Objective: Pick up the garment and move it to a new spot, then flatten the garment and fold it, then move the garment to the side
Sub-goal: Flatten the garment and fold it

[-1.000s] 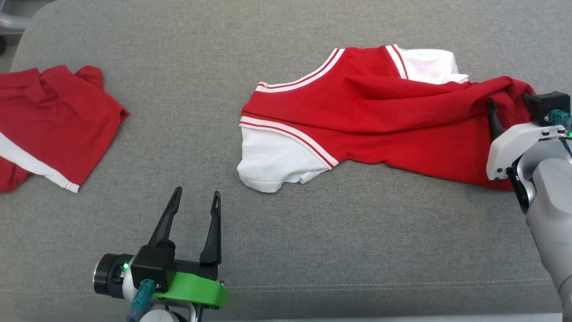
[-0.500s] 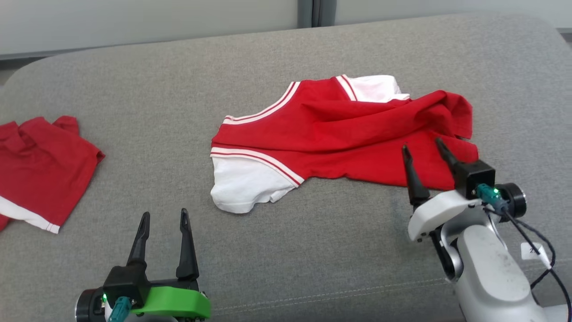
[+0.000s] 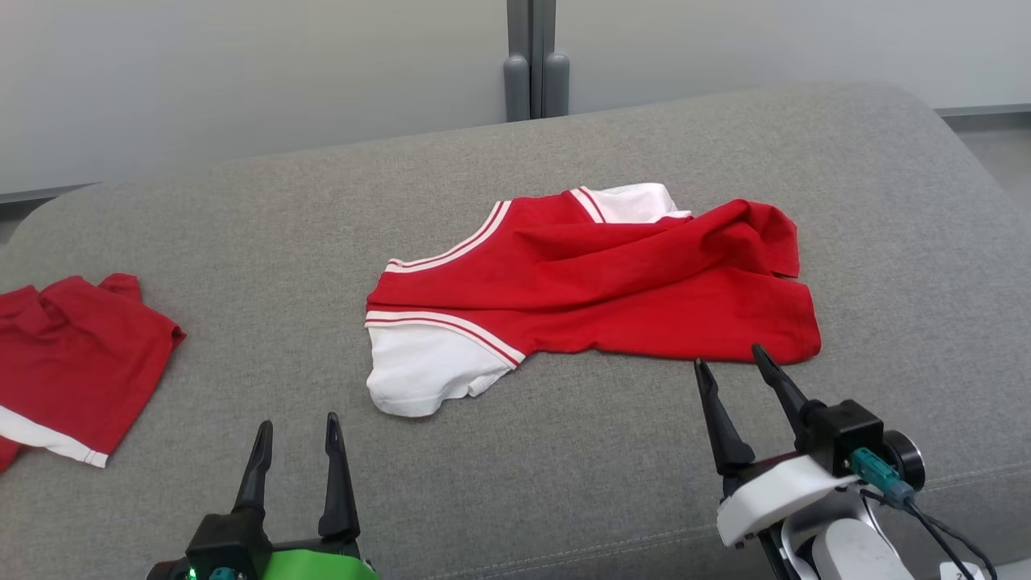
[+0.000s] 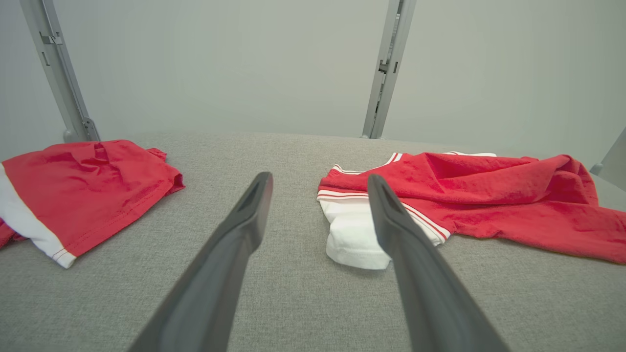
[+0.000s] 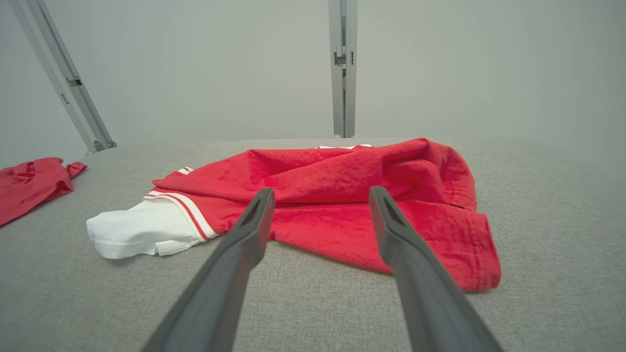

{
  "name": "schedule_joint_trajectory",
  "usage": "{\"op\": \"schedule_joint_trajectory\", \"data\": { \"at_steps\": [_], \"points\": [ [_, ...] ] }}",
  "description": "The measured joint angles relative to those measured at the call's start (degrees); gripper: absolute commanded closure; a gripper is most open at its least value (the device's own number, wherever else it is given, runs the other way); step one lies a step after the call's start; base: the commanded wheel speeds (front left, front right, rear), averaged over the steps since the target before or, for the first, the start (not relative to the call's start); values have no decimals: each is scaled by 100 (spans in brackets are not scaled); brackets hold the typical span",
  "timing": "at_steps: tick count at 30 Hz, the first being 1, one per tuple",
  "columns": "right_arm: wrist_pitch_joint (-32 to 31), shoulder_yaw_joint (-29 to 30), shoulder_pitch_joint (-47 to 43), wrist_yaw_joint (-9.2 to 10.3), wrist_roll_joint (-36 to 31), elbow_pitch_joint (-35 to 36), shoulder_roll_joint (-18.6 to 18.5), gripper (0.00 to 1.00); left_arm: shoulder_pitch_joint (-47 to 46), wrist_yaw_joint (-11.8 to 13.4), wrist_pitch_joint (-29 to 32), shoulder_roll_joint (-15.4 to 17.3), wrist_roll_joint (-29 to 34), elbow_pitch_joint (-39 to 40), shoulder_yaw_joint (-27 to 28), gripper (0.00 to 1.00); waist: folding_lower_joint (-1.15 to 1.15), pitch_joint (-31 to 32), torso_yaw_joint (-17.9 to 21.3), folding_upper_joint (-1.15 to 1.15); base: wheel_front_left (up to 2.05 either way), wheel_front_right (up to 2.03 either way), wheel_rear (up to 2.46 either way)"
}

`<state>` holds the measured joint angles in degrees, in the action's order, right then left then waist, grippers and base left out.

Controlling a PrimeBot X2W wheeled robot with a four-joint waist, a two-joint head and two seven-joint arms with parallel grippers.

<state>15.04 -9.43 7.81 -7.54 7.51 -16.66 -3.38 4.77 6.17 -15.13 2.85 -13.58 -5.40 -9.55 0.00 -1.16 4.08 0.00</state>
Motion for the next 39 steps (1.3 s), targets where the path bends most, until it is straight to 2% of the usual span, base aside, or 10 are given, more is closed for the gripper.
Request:
{"op": "schedule_joint_trajectory", "data": {
  "at_steps": [10,29,34,39],
  "points": [
    [0,21,-703,0,47,374,10,0,169,23,0,0,11,-156,-42,0,0,183,-19,0,0,0,0],
    [1,-67,-752,0,134,278,38,0,161,0,0,0,-77,-433,-168,0,0,227,23,0,0,0,0],
    [0,-145,-736,0,155,255,41,0,-77,-46,1,0,-93,-1065,-285,0,0,188,27,0,0,0,0],
    [1,-305,-576,0,200,247,46,0,-797,-137,0,-4,-161,-1925,-336,0,0,86,116,0,0,0,0]
  ]
}}
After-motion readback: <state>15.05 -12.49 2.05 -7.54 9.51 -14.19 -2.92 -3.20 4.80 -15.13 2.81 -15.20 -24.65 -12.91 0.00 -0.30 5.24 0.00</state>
